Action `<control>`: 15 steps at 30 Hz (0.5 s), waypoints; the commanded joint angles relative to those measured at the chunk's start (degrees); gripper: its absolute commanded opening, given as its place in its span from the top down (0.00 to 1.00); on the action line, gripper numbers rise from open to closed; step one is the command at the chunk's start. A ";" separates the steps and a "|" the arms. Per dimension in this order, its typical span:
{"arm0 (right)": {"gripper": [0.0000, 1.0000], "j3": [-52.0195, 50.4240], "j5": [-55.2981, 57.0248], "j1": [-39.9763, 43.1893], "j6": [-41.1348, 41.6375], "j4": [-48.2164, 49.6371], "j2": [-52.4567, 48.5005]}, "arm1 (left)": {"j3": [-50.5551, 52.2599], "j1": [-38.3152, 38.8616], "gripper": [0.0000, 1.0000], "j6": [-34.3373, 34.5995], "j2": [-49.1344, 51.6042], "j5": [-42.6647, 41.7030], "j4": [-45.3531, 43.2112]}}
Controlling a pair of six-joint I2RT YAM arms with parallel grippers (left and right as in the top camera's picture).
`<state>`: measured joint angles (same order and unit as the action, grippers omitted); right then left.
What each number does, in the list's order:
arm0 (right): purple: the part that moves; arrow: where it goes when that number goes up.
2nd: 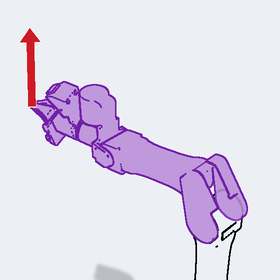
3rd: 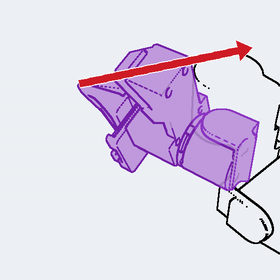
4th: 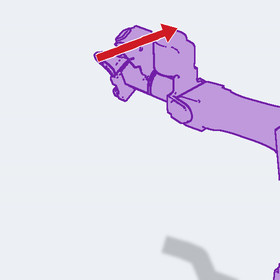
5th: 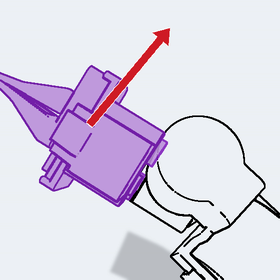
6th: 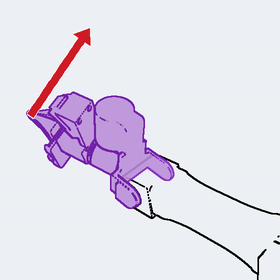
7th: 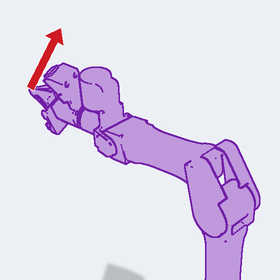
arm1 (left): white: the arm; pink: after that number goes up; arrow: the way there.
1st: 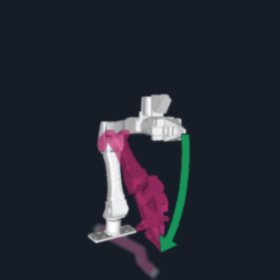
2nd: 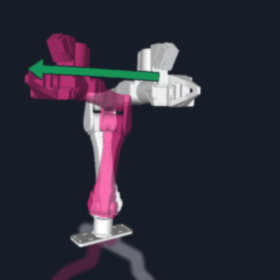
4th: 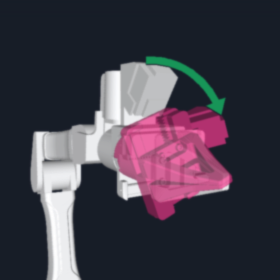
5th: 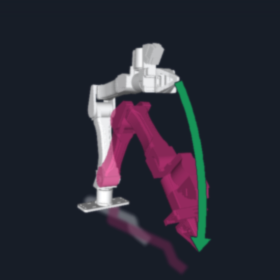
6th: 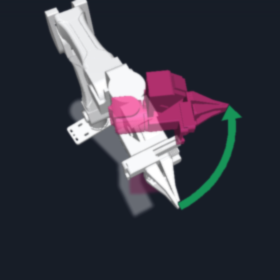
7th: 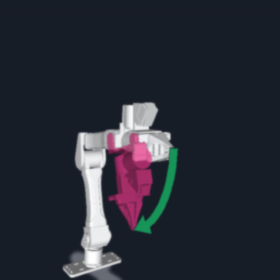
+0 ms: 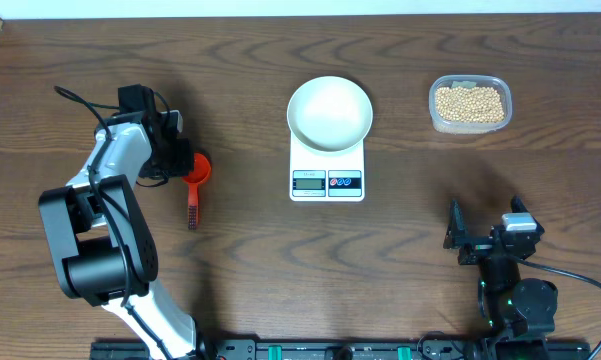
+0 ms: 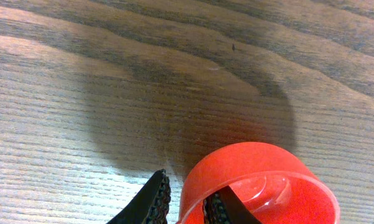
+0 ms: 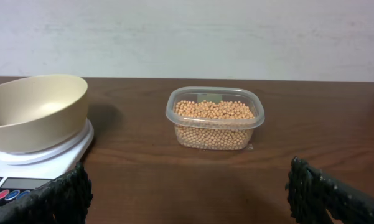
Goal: Scoop item into bowl and weigh 50g on scale
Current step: 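Reach the left gripper down over the red scoop's bowl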
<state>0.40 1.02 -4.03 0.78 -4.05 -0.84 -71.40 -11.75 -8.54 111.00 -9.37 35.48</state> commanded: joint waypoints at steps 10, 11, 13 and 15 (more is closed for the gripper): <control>0.01 -0.09 -0.09 0.20 -0.63 -0.24 0.42 | 0.79 -0.07 0.88 1.36 0.39 -0.74 -1.11; 0.01 -0.09 -0.09 0.20 -0.63 -0.24 0.42 | 0.79 -0.09 0.88 1.36 0.39 -0.74 -1.14; 0.01 -0.09 -0.09 0.20 -0.63 -0.24 0.42 | 0.79 -0.07 0.89 1.38 0.39 -0.74 -1.11; 0.01 -0.09 -0.09 0.20 -0.63 -0.24 0.42 | 0.79 -0.09 0.89 1.79 0.39 -0.74 -1.14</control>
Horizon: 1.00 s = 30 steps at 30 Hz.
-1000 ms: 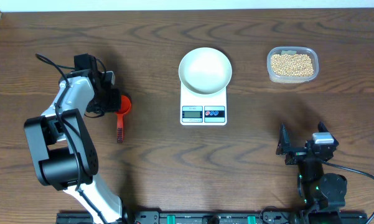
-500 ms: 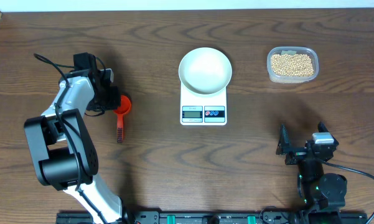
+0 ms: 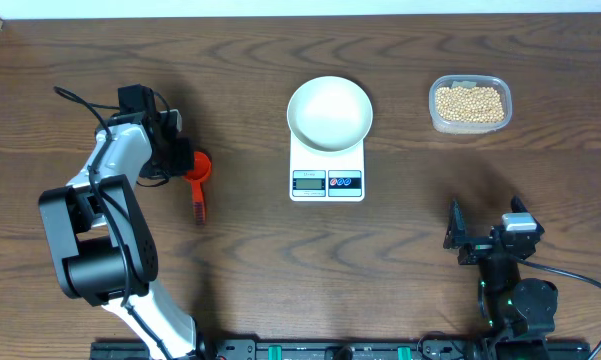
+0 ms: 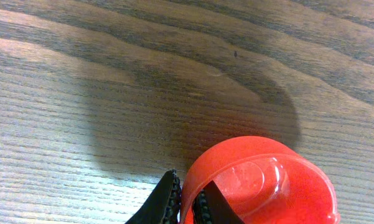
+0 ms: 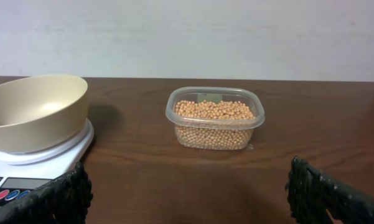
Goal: Scoop item into bowl and weigh 50g on scale
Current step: 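Reach the left gripper down over the red scoop's bowl, then grasp the red scoop's bowl rim with the left gripper and lift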
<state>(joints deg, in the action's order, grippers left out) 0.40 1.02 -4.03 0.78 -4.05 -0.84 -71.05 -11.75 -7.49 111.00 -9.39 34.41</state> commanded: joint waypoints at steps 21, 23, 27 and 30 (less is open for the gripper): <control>0.01 -0.09 -0.09 0.20 -0.63 -0.24 0.42 | 3.76 -0.07 0.70 3.13 0.46 -0.70 -1.88; 0.01 -0.09 -0.09 0.20 -0.63 -0.24 0.42 | 3.76 -0.07 0.70 3.37 0.46 -0.70 -1.99; 0.01 -0.09 -0.09 0.20 -0.63 -0.24 0.42 | 3.76 -0.07 0.81 3.56 0.46 -0.70 -2.21; 0.01 -0.09 -0.09 0.20 -0.63 -0.24 0.42 | 3.74 -0.07 0.92 4.50 0.44 -0.70 -2.67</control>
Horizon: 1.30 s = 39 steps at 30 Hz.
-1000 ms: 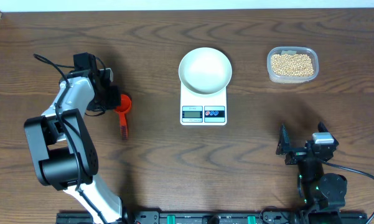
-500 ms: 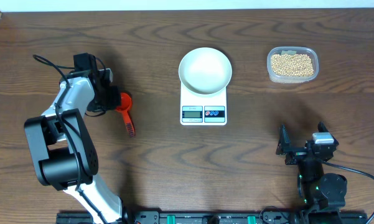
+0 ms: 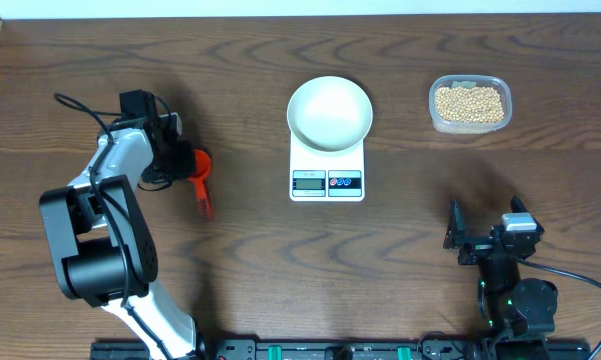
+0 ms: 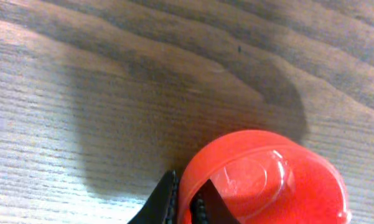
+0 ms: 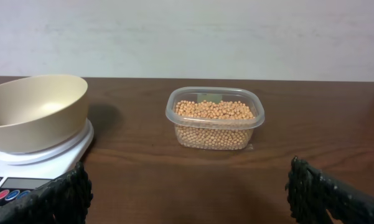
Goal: Scoop item into bowl and weigh 50g on scale
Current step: 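Grasp the red scoop's bowl rim with the left gripper and lift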
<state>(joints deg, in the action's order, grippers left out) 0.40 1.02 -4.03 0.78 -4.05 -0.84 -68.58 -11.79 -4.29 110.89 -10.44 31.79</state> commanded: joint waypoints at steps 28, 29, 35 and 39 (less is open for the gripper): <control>0.01 -0.09 -0.09 0.20 -0.63 -0.24 0.42 | -1.53 0.02 0.93 22.43 -29.42 -8.79 14.08; 0.01 -0.09 -0.09 0.20 -0.63 -0.24 0.42 | -1.53 0.02 0.93 22.43 -29.49 -9.92 14.91; 0.01 -0.09 -0.09 0.20 -0.63 -0.24 0.42 | -0.61 0.02 0.93 22.67 -29.46 -11.45 18.01; 0.01 -0.09 -0.09 0.20 -0.63 -0.24 0.42 | -0.55 0.02 0.93 22.67 -29.46 -11.41 18.29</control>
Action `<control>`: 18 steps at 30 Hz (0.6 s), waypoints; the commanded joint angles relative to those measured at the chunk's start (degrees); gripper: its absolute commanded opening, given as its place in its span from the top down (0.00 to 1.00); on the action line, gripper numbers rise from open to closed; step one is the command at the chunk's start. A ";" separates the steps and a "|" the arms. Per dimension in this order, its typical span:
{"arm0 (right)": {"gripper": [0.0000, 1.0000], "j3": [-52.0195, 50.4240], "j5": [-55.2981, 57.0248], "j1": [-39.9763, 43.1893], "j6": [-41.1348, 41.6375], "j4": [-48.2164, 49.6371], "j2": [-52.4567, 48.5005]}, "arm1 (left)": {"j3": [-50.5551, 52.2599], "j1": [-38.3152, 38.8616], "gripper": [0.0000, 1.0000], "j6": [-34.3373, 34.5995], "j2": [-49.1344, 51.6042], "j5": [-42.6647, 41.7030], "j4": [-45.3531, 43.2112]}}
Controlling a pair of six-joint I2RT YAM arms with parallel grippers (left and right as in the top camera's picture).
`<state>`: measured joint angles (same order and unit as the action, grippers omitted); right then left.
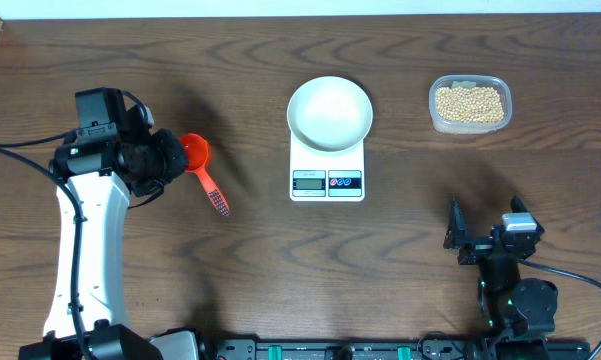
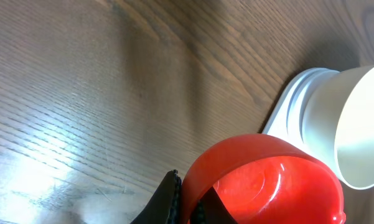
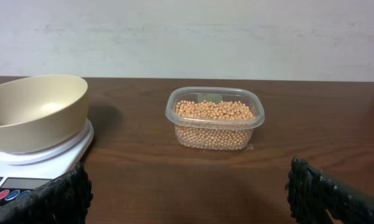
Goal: Scoop item into bowl and weigh 50g on scale
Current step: 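Grasp the red scoop's bowl rim with the left gripper and lift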
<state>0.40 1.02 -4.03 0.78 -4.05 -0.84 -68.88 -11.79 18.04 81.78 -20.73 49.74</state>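
My left gripper (image 1: 172, 160) is shut on the rim of a red scoop (image 1: 195, 152), whose handle (image 1: 213, 190) points down and to the right, left of the scale. In the left wrist view the scoop's empty red cup (image 2: 264, 180) fills the bottom, pinched between the fingers (image 2: 170, 198). A cream bowl (image 1: 329, 112) sits on the white scale (image 1: 327, 180); both also show in the left wrist view as the bowl (image 2: 361, 124). A clear tub of soybeans (image 1: 469, 104) stands at the back right, the same tub (image 3: 215, 118) in the right wrist view. My right gripper (image 1: 488, 240) stands open near the front right, with nothing between its fingers (image 3: 317, 186).
The brown wooden table (image 1: 280, 280) carries everything. A white strip runs along the table's far edge (image 1: 300, 8). The left arm's white link (image 1: 80, 250) reaches up from the front left.
My left arm has changed pose and carried the scoop up off the table, slightly up and right in the overhead view. The wrist view now faces the scale and bowl. The right arm has not moved.
My left gripper's fingers stood astride the scoop's rim on the table, with a gap. Then they were shut on the rim, and the handle swung toward the right. Now the scoop hangs held above the table, turned toward the scale.
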 commanded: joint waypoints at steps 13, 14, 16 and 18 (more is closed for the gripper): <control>0.01 -0.09 -0.09 0.20 -0.63 -0.24 0.42 | -0.24 0.02 0.93 5.77 -0.33 0.72 -0.26; 0.01 -0.09 -0.09 0.20 -0.63 -0.24 0.42 | -0.24 0.02 0.93 6.27 -0.33 0.83 -0.28; 0.01 -0.09 -0.09 0.20 -0.63 -0.24 0.42 | -0.24 0.02 0.93 6.51 -0.33 0.83 -0.28; 0.01 -0.09 -0.09 0.20 -0.63 -0.24 0.42 | -0.24 0.02 0.93 6.51 -0.33 0.83 -0.07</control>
<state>0.40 1.02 -4.03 0.78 -4.05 -0.84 -68.88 -11.79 23.55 81.78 -20.67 49.50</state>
